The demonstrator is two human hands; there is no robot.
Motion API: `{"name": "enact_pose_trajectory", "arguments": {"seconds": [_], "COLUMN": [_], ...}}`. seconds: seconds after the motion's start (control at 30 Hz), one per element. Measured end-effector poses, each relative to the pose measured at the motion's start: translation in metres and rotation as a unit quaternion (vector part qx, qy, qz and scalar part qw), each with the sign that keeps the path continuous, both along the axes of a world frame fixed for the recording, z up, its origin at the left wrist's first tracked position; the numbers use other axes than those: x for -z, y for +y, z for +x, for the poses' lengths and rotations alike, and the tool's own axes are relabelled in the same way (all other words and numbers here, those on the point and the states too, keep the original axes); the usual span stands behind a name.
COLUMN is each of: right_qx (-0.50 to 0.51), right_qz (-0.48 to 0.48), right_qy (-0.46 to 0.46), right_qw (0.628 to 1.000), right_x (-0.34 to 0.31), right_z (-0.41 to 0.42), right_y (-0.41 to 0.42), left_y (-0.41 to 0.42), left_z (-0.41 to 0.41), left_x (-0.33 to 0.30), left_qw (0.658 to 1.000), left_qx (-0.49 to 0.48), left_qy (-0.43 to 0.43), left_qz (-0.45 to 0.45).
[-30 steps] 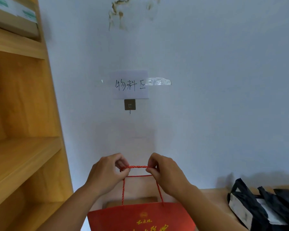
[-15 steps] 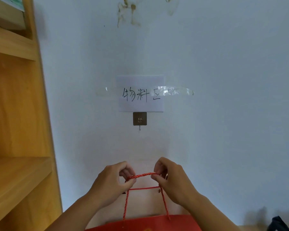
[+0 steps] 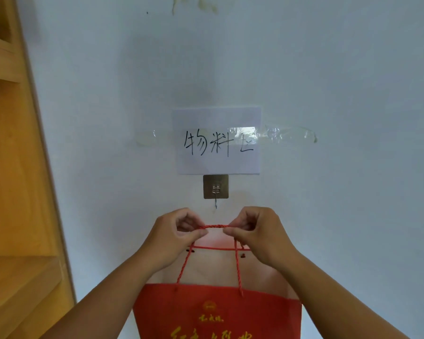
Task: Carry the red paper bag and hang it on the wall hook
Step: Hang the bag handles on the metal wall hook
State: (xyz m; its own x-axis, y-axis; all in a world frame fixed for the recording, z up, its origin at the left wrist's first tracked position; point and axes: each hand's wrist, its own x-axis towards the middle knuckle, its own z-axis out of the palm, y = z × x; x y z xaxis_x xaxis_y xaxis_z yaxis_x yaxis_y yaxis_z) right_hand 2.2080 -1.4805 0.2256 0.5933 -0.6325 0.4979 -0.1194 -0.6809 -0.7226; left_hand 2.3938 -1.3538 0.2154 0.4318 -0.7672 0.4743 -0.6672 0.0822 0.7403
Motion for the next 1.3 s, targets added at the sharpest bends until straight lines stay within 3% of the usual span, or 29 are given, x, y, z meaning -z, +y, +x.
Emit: {"name": "enact_pose_trajectory", "arguments": {"seconds": [0.4,0.73,0.97,1.2,1.3], "right_qx": [0.039,0.045,0.038,0.006,-0.006], "right_qz": [-0.084,-0.102,-0.243,-0.249,-0.224], "right_qy": [-0.037,0.029,0.121,0.078,0.056], "right_qw": [0.995,0.993,0.962,0.965,0.973], "right_x": [-0.06,-0.011,0.011,0.024,0.027], "right_z": [0.053,0.068,0.07,0.064,0.059], "right_y": [-0.061,-0.075,-0.069,-0.066,-0.066], "left_y": [-0.058,-0.073,-0.077,-0.06,-0.032], "left_z": [0.035,0.042,0.037,0.012,-0.004], "left_x": [-0.059,-0.011,0.014,0.029,0.043], "left_qw": [0.994,0.986,0.968,0.98,0.97], "left_qx": [-0.054,-0.125,-0.153,-0.162,-0.183], "left_qy": [-0.026,-0.105,-0.196,-0.119,-0.161], "left_qz": [-0.087,-0.023,-0.023,-0.005,-0.018]}}
